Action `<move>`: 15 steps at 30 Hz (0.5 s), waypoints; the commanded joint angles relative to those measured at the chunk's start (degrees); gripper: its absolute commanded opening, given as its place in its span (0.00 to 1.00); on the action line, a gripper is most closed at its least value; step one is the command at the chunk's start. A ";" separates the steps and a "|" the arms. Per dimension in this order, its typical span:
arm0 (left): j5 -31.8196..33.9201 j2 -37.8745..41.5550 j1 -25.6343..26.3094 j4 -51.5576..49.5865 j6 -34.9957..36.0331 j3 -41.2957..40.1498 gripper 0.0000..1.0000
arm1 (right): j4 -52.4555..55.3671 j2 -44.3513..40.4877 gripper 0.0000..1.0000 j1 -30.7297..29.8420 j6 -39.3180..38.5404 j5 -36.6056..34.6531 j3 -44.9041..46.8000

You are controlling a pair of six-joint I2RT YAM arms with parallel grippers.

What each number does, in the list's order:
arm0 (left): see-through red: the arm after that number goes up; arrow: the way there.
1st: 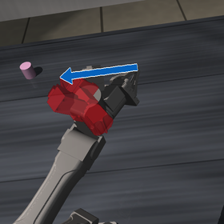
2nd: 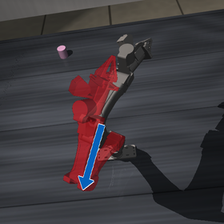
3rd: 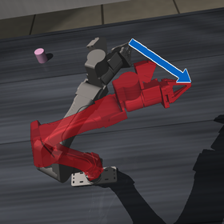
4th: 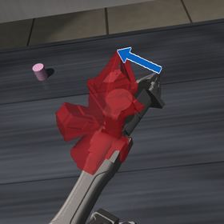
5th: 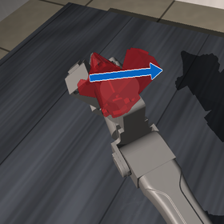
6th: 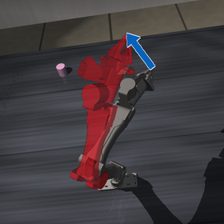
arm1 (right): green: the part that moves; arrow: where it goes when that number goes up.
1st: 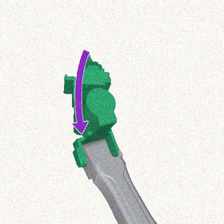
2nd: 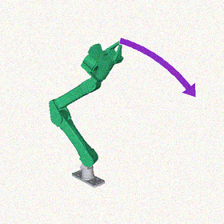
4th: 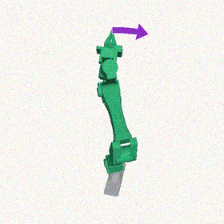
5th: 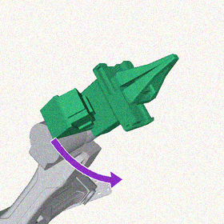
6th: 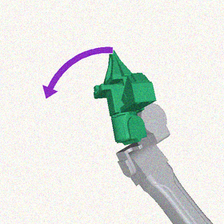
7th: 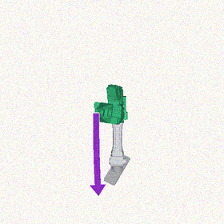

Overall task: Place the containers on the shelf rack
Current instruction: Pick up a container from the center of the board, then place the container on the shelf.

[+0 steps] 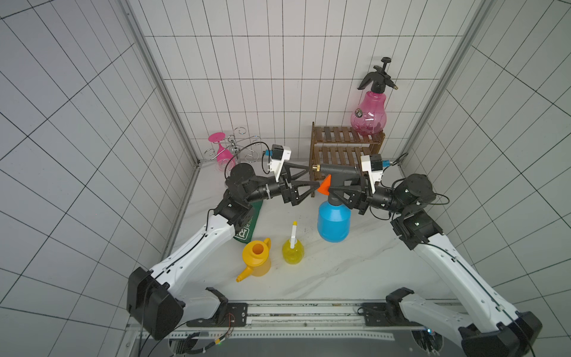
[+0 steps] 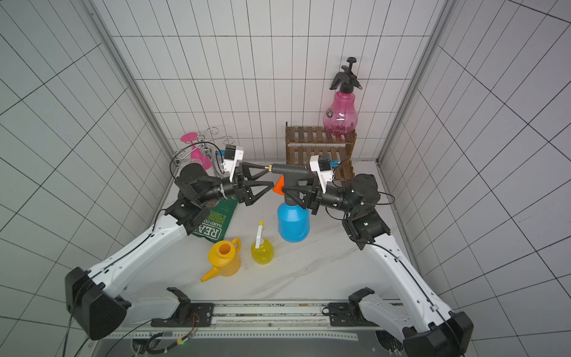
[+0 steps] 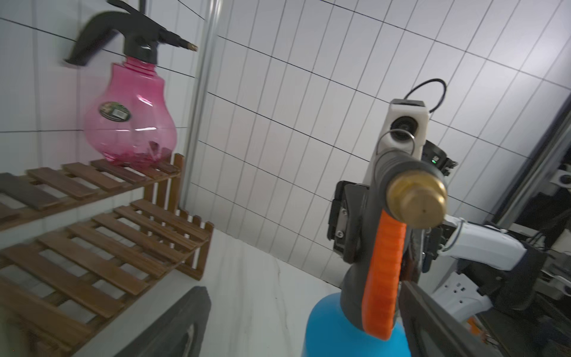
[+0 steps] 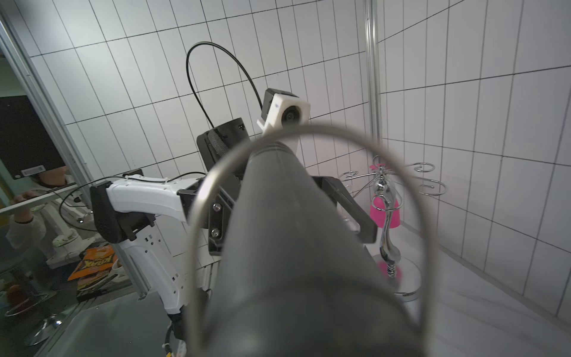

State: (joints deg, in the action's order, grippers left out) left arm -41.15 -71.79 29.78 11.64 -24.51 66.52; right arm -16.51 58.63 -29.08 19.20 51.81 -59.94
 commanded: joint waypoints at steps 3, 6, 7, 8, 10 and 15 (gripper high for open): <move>19.94 7.89 -4.00 -18.19 4.72 1.57 0.98 | -2.81 -0.85 0.00 2.53 -12.81 -17.09 -1.80; 24.70 11.43 -4.85 -18.59 1.43 -3.22 0.98 | -6.43 5.60 0.00 3.44 -15.11 -22.97 -5.10; 26.07 12.30 -4.94 -18.10 -0.06 -5.02 0.99 | -7.98 7.81 0.00 3.64 -15.72 -24.75 -6.22; 26.54 13.33 -5.07 -17.19 -0.93 -6.48 0.99 | -9.13 10.31 0.00 3.76 -16.49 -26.20 -7.94; 26.60 14.97 -5.38 -16.24 -1.14 -9.27 0.99 | -10.89 15.11 0.00 4.09 -18.00 -28.36 -11.91; 27.86 18.97 -5.53 -17.81 0.48 -12.55 0.99 | -13.08 26.18 0.00 5.18 -19.50 -31.09 -23.18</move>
State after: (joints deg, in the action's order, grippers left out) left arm -15.97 -55.13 24.58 -4.58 -24.64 55.20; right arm -23.83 81.56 -24.82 2.15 25.30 -77.41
